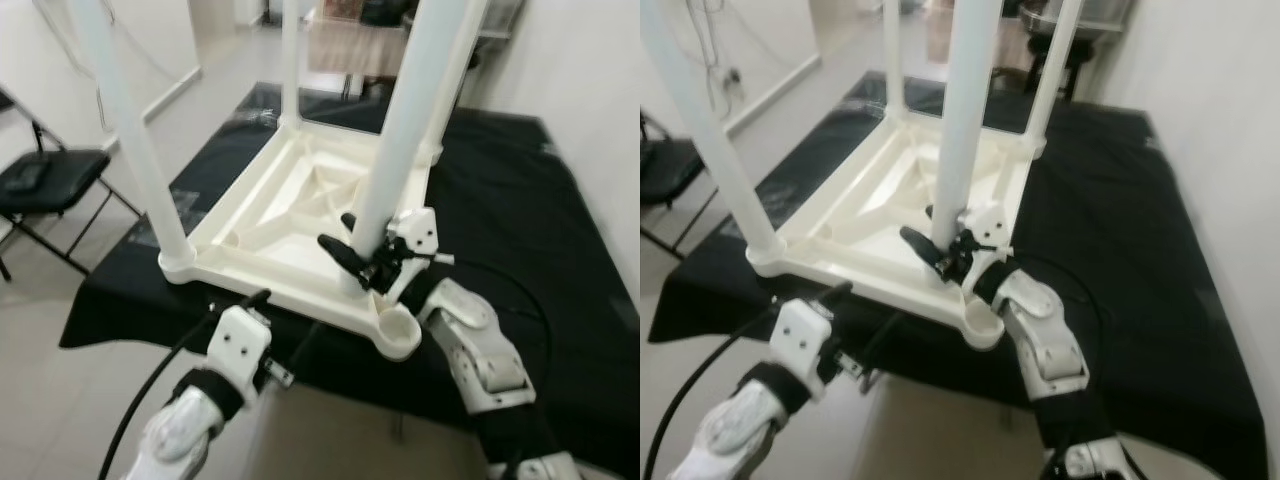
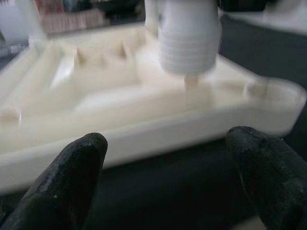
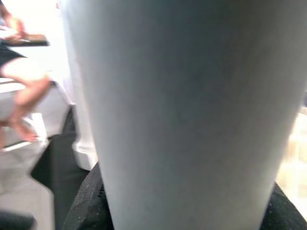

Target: Building children table

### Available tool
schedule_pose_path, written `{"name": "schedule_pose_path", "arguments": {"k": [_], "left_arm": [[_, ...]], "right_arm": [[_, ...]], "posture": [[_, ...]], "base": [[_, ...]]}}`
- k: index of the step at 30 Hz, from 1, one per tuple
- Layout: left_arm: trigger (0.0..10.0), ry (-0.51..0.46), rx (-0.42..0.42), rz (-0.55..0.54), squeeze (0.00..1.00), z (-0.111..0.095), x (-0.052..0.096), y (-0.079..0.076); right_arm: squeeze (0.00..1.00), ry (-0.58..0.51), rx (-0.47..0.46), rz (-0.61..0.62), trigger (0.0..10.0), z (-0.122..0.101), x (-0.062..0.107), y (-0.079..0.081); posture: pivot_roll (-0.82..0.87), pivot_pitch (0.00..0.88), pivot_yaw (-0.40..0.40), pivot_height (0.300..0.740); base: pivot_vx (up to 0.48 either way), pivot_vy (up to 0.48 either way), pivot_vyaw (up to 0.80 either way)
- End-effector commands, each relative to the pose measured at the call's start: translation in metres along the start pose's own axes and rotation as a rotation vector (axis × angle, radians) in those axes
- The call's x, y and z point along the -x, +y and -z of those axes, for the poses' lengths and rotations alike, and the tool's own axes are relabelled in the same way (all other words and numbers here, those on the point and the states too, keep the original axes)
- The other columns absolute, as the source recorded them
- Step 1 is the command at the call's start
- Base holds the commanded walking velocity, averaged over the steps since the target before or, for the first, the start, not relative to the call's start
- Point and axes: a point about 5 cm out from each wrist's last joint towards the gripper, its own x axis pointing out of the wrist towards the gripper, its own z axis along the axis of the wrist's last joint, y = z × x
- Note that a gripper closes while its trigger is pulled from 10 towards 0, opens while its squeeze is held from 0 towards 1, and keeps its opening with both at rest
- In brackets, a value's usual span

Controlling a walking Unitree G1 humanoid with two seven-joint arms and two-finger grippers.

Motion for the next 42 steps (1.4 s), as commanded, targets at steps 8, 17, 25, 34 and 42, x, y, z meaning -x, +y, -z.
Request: {"name": "schedule_pose_path", "arguments": {"k": [8, 17, 25, 34, 42], "left_arm": [[10.0, 0.027, 0.025, -0.019, 0.00, 0.011, 0.006, 0.002], [10.0, 0.029, 0.003, 0.000, 0.00, 0.014, 0.010, -0.005], [10.0, 0.051, -0.016, -0.023, 0.00, 0.015, 0.015, -0.003], [10.0, 0.067, -0.037, -0.065, 0.00, 0.015, 0.023, 0.002], [10.0, 0.075, -0.058, -0.065, 0.00, 0.011, 0.031, 0.000]], "right_arm": [[0.00, -0.037, -0.112, -0.056, 10.0, -0.010, 0.012, -0.007], [0.00, -0.019, -0.107, -0.081, 10.0, -0.008, 0.013, -0.013], [0.00, 0.012, -0.152, -0.320, 10.0, 0.000, 0.013, 0.009], [0.00, 0.043, -0.126, -0.371, 10.0, 0.007, -0.002, 0.003], [0.00, 0.068, -0.088, -0.331, 10.0, 0.002, 0.002, -0.022]], "posture": [[0.13, 0.125, -0.060, 0.740], [0.14, 0.134, -0.070, 0.740], [0.15, 0.173, -0.065, 0.740], [0.18, 0.214, -0.066, 0.740], [0.20, 0.251, -0.062, 0.740]], "base": [[0.000, 0.000, -0.60], [0.000, 0.000, -0.36], [0.000, 0.000, 0.00], [0.000, 0.000, 0.00], [0.000, 0.000, 0.00]]}}
